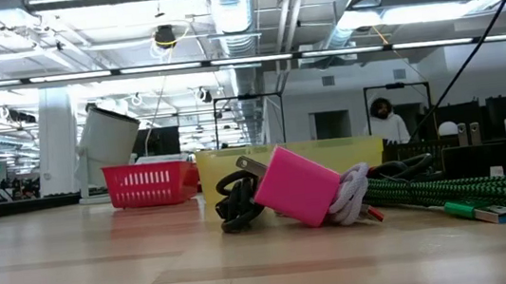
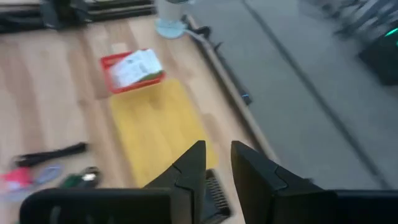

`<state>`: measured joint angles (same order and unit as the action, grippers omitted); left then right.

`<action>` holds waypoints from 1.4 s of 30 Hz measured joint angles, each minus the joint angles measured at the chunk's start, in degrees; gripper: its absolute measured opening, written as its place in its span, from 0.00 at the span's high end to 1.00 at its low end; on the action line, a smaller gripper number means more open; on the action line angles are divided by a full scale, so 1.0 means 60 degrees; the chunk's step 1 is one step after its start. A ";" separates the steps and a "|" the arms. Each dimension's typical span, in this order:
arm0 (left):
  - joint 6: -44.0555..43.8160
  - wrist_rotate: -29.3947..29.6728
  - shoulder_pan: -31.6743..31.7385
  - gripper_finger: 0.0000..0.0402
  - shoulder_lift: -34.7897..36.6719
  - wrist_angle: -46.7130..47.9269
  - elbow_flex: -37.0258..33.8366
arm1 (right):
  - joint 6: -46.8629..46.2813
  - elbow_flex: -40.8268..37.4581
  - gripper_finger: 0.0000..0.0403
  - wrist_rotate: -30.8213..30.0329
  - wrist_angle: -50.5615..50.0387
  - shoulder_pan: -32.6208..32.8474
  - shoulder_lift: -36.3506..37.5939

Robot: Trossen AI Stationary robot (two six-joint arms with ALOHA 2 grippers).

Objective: Pick and place items into bin
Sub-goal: Put the black and red charger cable into the yellow bin

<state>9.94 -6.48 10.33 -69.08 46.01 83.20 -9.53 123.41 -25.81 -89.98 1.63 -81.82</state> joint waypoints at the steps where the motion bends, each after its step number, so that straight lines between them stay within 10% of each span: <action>1: -0.0200 0.0260 -0.0006 0.65 0.0349 -0.0341 -0.0433 | -0.0298 -0.0055 0.82 0.0206 0.0015 0.0000 0.0001; 21: -0.2628 0.1423 -0.1217 0.65 0.4972 -0.5077 -0.6848 | -0.2233 -0.5325 0.82 0.0051 0.1024 0.0812 0.0011; 28: -0.2114 0.2231 -0.1410 0.65 0.5278 -0.5995 -0.7680 | -0.1946 -0.6827 0.83 0.0034 0.4024 0.2360 0.0015; 42: -0.0290 0.2237 -0.1406 0.65 0.5264 -0.6089 -0.7687 | -0.6879 -0.8649 0.74 0.0841 0.4960 0.3082 -0.0185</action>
<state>8.20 6.94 1.89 -37.50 9.47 37.08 -50.80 71.52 -20.76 -60.22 20.12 -82.93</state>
